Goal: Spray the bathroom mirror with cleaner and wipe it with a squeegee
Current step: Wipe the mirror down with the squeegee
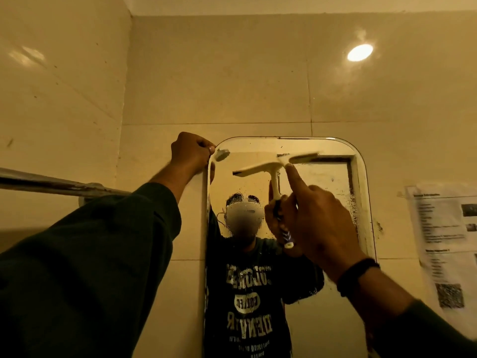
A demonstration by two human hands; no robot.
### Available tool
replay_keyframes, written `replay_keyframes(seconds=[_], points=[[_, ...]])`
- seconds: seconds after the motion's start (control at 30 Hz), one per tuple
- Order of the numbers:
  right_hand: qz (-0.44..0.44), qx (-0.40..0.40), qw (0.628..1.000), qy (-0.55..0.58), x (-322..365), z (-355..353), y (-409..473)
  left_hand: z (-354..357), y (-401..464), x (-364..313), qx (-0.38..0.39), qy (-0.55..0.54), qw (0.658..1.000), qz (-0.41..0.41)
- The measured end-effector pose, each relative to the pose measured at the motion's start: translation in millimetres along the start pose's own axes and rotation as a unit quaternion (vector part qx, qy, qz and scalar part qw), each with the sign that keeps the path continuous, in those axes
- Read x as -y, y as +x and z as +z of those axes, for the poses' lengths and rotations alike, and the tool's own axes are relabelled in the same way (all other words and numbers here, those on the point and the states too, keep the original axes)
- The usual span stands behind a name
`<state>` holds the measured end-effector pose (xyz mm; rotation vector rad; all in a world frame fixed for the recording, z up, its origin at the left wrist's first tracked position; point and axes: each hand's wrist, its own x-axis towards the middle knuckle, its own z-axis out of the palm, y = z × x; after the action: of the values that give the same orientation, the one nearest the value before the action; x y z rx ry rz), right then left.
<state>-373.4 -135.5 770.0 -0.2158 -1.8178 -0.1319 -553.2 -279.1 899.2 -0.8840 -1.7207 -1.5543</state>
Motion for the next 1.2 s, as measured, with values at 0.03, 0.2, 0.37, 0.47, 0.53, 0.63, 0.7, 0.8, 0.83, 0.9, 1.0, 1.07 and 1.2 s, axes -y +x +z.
replay_keyframes(seconds=[0.03, 0.2, 0.37, 0.47, 0.53, 0.63, 0.7, 0.8, 0.83, 0.9, 1.0, 1.07, 1.2], points=[[-0.029, 0.000, 1.000, -0.001, 0.4, -1.8, 8.3, 0.0, 0.0, 0.1, -0.001, 0.000, 1.000, 0.001], [-0.172, 0.080, 0.980, -0.065, 4.5, -6.3, 37.3, -1.3, 0.6, 0.5, 0.005, -0.002, 1.000, -0.002], [-0.269, 0.132, 0.951, -0.074, 7.5, -4.5, 54.5, -1.2, -2.4, -0.3, 0.003, -0.010, 1.000, 0.001], [-0.276, 0.152, 0.945, -0.081, 8.9, -5.8, 60.4, -1.3, -2.3, -1.1, 0.002, -0.008, 1.000, -0.002], [-0.262, 0.167, 0.948, -0.075, 5.9, -7.9, 60.3, -0.9, -2.0, -0.9, 0.002, -0.007, 1.000, -0.004], [-0.230, 0.193, 0.952, -0.049, -8.8, -15.2, 55.0, -0.7, -2.2, -1.4, 0.003, -0.003, 1.000, -0.003], [-0.222, 0.203, 0.953, -0.038, -20.4, -26.3, 52.4, -1.0, -2.5, -1.6, 0.004, -0.002, 1.000, -0.003], [-0.230, 0.213, 0.948, -0.052, -29.0, -45.9, 55.5, -0.8, -3.3, -2.5, 0.006, -0.001, 1.000, 0.002], [-0.238, 0.215, 0.945, -0.066, -27.9, -51.0, 59.1, -0.7, -3.5, -2.5, 0.006, -0.001, 1.000, 0.002], [-0.255, 0.214, 0.938, -0.092, -18.5, -57.7, 67.9, -1.0, -4.3, -3.1, 0.004, -0.001, 1.000, -0.001], [-0.274, 0.229, 0.929, -0.096, 9.7, -58.0, 80.7, -1.1, -4.5, -3.3, 0.003, -0.007, 1.000, -0.006], [-0.276, 0.236, 0.926, -0.102, 27.7, -54.5, 85.0, -0.8, -5.7, -3.8, 0.002, -0.008, 1.000, -0.006], [-0.258, 0.240, 0.931, -0.094, 34.9, -48.2, 79.9, -0.9, -5.8, -1.5, 0.003, -0.007, 1.000, 0.001]])
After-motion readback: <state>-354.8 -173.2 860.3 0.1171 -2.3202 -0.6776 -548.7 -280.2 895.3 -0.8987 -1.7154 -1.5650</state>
